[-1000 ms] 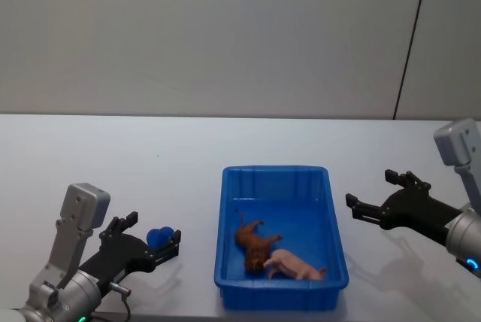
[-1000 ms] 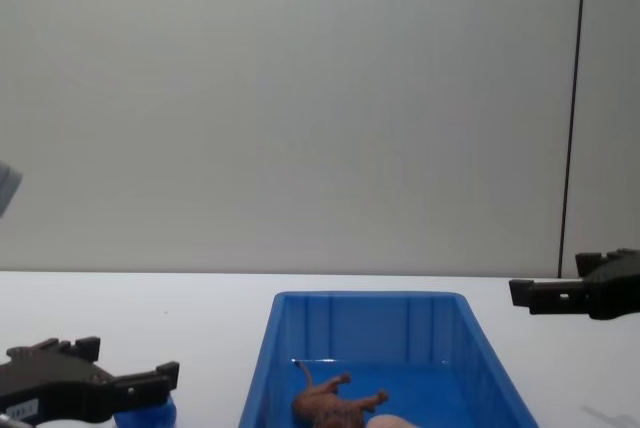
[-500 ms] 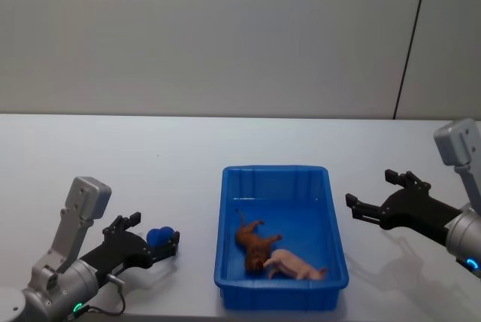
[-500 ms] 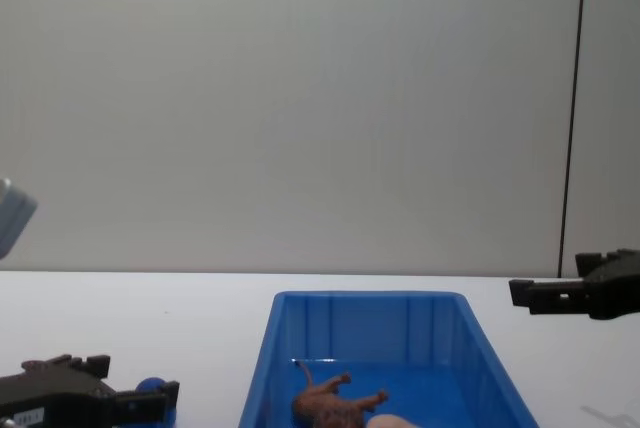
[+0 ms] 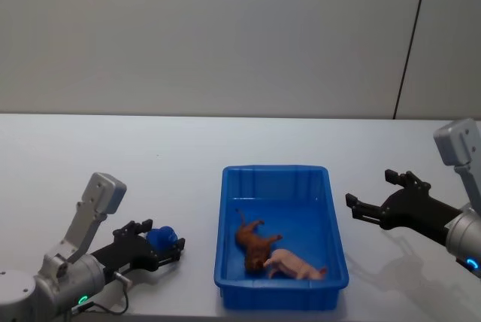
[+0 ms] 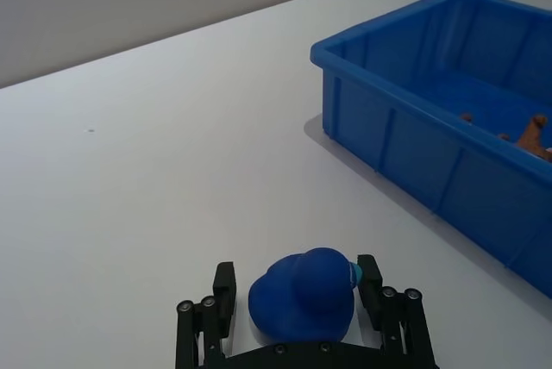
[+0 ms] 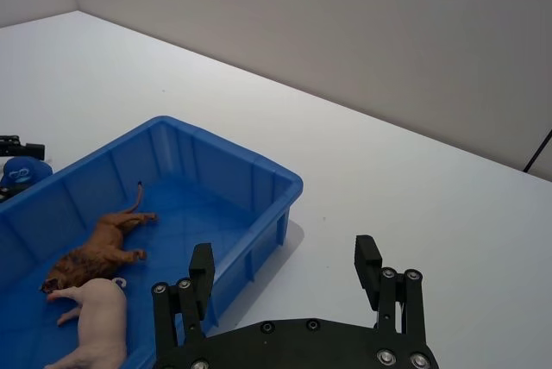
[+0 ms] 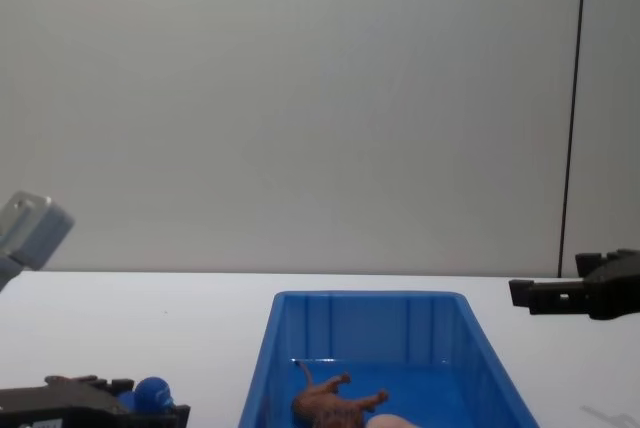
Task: Pick up the two dolls from the table and place them into the box.
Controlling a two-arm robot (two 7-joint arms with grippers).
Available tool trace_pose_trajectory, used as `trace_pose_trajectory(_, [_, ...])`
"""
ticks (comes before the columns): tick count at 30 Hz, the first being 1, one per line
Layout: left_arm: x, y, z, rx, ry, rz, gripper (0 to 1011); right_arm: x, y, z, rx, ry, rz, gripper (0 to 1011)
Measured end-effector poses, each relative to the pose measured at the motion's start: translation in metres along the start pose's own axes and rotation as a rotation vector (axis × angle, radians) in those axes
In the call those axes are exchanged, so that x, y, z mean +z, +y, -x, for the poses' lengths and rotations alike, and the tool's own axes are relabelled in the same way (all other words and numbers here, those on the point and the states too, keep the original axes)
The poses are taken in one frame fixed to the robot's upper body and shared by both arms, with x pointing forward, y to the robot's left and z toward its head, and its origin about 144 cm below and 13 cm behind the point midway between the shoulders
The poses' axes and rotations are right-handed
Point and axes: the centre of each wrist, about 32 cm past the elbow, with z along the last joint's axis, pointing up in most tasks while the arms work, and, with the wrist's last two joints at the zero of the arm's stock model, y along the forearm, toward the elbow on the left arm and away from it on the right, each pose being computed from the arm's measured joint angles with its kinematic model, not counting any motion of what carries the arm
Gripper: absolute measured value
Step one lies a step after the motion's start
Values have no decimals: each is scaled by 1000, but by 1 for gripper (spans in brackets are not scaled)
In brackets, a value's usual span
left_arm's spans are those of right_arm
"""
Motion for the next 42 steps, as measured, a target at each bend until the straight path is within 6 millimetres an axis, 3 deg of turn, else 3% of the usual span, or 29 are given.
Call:
trace_pose_trajectory(6, [4,-4,-2,-16,-4,-34,766,0,0,0,0,0,0,1001])
trace_pose_trajectory(9, [7,-5,-2,-22,-8,-48,640,0,0,0,0,0,0,1001])
trace_pose_trajectory(16, [16,-6,-2,-27,-26,-59,588,0,0,0,0,0,0,1001])
trace_pose_trajectory(28, [63,-10,0,-41,-138,-10,507,0,0,0,0,0,0,1001])
trace_pose_trajectory(35, [89,-24,4,-84,-200,54,464,0,0,0,0,0,0,1001])
trace_pose_trajectory(42, [111,-52,9,-162,-241,119,443,0,0,0,0,0,0,1001])
